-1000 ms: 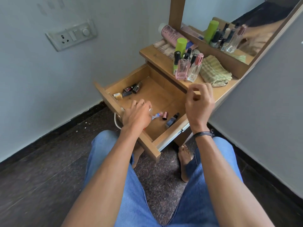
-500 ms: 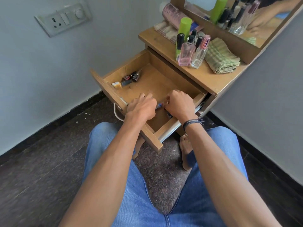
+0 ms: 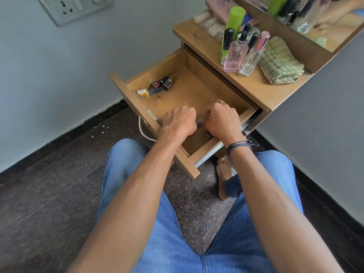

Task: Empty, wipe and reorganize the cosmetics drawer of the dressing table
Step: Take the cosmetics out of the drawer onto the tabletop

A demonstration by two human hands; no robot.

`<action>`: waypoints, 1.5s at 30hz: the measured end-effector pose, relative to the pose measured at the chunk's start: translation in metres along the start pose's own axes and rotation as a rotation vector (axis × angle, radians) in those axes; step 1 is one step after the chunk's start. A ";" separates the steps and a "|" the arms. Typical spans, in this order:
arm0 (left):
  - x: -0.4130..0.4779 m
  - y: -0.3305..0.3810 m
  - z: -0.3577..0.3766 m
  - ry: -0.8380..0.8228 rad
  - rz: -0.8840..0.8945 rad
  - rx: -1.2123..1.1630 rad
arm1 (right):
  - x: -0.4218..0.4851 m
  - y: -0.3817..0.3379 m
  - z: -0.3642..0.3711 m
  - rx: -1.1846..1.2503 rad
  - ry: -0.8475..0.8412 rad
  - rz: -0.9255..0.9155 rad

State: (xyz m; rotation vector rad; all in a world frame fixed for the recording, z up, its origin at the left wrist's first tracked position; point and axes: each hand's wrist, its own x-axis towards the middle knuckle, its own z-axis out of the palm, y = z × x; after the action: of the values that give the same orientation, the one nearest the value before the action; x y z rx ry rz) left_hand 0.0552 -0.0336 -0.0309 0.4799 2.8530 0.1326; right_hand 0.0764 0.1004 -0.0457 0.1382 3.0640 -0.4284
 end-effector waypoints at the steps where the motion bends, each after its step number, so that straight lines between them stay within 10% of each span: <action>1: 0.000 -0.001 0.000 -0.006 -0.016 -0.041 | -0.001 0.000 -0.001 0.014 0.014 -0.002; 14: 0.013 -0.020 -0.023 -0.041 -0.320 -1.225 | -0.009 -0.002 0.000 0.190 0.283 0.074; 24: 0.008 -0.012 -0.005 -0.074 -0.129 -0.312 | -0.009 0.002 0.005 0.279 0.380 0.072; 37: 0.002 -0.020 -0.017 0.101 -0.192 -0.341 | -0.004 0.014 -0.016 0.627 0.296 0.160; 45: -0.001 -0.019 -0.016 0.034 -0.223 0.034 | -0.008 0.040 -0.041 0.568 0.125 0.159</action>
State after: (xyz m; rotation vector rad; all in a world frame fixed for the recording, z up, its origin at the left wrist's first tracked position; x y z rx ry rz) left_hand 0.0456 -0.0526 -0.0175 0.1644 2.9218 0.0515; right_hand 0.0863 0.1491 -0.0163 0.4344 2.9162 -1.3038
